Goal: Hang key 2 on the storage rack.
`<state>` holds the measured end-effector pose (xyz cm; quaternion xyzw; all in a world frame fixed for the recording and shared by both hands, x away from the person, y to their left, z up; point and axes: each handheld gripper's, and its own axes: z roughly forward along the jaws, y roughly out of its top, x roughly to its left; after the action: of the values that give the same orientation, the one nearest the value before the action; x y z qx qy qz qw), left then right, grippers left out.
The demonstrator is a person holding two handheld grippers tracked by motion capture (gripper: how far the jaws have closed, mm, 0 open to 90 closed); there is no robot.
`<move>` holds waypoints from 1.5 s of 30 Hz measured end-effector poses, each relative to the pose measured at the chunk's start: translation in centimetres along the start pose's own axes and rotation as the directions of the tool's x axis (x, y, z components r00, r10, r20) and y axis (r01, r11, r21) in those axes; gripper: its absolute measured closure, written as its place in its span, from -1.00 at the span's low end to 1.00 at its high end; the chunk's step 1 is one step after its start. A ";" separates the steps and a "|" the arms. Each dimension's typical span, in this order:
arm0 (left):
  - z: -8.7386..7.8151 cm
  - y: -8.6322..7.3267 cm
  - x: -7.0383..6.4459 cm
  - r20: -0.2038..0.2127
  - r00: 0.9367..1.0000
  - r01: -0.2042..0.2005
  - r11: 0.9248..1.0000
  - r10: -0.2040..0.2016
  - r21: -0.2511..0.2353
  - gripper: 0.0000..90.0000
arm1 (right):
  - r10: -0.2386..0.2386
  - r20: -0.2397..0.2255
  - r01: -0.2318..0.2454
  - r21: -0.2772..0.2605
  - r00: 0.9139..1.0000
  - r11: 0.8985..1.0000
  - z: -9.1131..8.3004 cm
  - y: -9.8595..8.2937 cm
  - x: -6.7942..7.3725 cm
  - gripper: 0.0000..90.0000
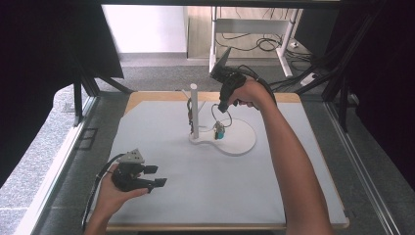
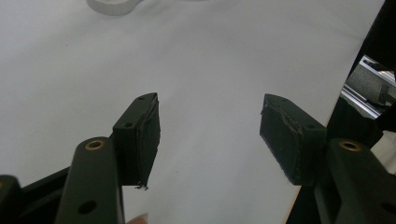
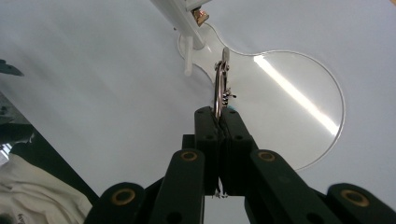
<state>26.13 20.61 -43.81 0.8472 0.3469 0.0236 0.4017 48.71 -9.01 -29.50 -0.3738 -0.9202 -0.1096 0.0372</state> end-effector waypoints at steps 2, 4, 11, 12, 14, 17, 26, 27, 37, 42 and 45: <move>0.0 0.0 0.1 0.003 1.000 0.000 1.000 0.000 -0.001 -0.15 | 0.004 0.002 -0.004 0.003 1.000 1.000 0.2 0.4 0.0 0.95; 0.0 0.0 0.2 0.005 1.000 -0.001 1.000 0.001 0.001 -0.15 | 0.007 0.003 -0.007 0.006 1.000 1.000 0.4 0.8 -0.2 0.95; 0.2 0.0 0.3 0.012 1.000 -0.003 1.000 0.003 0.009 -0.15 | 0.027 0.004 -0.027 -0.006 1.000 1.000 0.9 2.3 -0.8 0.95; 0.1 0.0 0.3 0.012 1.000 -0.002 1.000 0.002 0.006 -0.15 | 0.028 0.001 -0.028 -0.007 1.000 1.000 0.9 2.5 -0.9 0.95; 0.1 0.0 0.4 0.015 1.000 -0.004 1.000 0.004 0.003 -0.15 | 0.025 0.006 -0.025 -0.006 1.000 1.000 1.0 2.9 -1.2 0.95; 0.2 0.0 0.6 0.017 1.000 0.002 1.000 -0.002 0.003 -0.15 | 0.037 0.004 -0.037 -0.013 0.999 0.999 1.4 3.4 -1.3 0.95; 0.1 -0.1 0.6 0.024 1.000 0.001 1.000 -0.001 -0.004 -0.15 | 0.048 0.005 -0.048 -0.015 0.999 0.999 2.1 4.4 -1.6 0.95; 0.1 -0.1 0.5 0.025 1.000 -0.004 1.000 0.004 0.001 -0.15 | 0.051 0.009 -0.051 -0.020 0.999 0.999 2.1 4.5 -1.7 0.95; -0.1 -0.3 0.4 0.018 1.000 0.001 1.000 -0.001 -0.005 -0.15 | 0.025 0.011 -0.025 -0.026 1.000 0.999 2.5 5.0 -0.6 0.95; -0.1 -0.3 0.3 0.016 1.000 0.000 1.000 0.000 -0.005 -0.15 | 0.025 -0.006 -0.025 -0.035 1.000 0.999 2.6 4.7 0.3 0.95; -0.1 -0.3 0.1 0.019 1.000 -0.002 1.000 0.002 -0.004 -0.15 | 0.027 -0.008 -0.027 -0.029 1.000 0.999 3.0 4.4 0.4 0.95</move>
<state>26.00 20.86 -44.00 0.8470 0.3421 0.0166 0.4065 51.53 -4.97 -31.64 -0.3863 -0.9133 -0.1237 0.0366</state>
